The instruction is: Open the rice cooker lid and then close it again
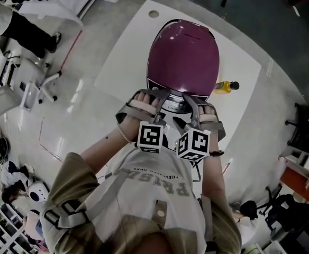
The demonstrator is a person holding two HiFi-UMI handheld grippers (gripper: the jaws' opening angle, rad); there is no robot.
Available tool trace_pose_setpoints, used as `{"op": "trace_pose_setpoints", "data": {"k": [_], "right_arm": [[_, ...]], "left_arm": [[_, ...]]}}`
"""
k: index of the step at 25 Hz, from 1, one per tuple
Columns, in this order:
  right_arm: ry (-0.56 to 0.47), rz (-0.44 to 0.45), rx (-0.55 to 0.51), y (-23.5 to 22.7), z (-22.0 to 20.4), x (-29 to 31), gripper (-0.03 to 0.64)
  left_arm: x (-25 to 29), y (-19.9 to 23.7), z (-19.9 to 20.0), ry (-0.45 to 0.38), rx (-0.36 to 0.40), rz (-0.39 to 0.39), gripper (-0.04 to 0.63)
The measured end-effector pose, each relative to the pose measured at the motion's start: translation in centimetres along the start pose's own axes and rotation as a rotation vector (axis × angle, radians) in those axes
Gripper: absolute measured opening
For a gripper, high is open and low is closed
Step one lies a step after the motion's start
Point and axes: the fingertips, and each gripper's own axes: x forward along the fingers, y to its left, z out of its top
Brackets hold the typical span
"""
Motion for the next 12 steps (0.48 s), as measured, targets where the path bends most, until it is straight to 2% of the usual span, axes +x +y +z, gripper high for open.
{"op": "trace_pose_setpoints", "data": {"k": [5, 12], "right_arm": [[0.056, 0.004, -0.057, 0.22, -0.19, 0.39, 0.377], [0.026, 0.017, 0.002, 0.17, 0.00, 0.23, 0.387]], "left_arm": [[0.23, -0.17, -0.50, 0.036, 0.041, 0.013, 0.463], [0.13, -0.04, -0.28, 0.024, 0.019, 0.005, 0.463]]}}
